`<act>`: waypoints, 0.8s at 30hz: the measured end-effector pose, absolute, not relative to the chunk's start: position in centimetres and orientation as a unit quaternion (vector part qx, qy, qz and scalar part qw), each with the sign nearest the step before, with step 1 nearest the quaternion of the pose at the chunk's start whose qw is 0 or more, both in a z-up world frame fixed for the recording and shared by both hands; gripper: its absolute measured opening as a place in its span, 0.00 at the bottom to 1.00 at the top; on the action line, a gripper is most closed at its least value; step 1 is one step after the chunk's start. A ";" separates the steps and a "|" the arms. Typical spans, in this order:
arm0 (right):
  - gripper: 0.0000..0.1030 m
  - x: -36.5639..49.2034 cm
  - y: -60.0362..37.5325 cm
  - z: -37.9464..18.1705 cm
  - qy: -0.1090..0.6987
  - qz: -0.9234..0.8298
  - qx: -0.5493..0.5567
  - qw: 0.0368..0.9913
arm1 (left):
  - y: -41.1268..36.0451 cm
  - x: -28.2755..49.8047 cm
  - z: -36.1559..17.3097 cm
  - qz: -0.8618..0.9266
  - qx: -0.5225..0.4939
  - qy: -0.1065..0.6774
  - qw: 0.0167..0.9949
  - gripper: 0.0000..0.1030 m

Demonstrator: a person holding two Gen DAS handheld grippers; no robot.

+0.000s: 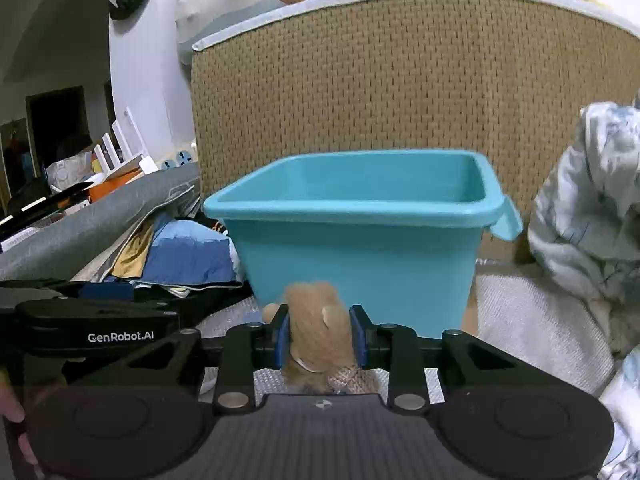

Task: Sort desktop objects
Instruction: 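Lift the plush toy with the right gripper over the teal bin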

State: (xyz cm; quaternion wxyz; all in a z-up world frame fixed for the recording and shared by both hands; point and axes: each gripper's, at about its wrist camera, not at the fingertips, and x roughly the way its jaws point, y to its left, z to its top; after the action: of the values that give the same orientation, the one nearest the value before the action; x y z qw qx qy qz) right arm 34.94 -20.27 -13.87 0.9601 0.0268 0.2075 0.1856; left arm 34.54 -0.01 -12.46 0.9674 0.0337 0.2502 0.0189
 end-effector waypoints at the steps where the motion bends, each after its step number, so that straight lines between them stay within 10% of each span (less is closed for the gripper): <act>1: 0.32 34.9 -20.4 -13.8 0.206 0.182 0.027 0.961 | -0.3 34.5 -12.4 0.027 0.054 0.241 0.969 0.84; 24: 0.33 35.4 -20.9 -6.5 0.157 0.125 0.044 0.979 | 1.2 34.8 -11.2 0.011 -0.002 0.241 0.970 0.85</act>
State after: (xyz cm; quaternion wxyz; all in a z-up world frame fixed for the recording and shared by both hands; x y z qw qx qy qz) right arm 35.41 -20.89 -6.47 0.9787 0.0435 0.1568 0.1249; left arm 34.84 1.20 -11.17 0.9704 -0.0018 0.2410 0.0112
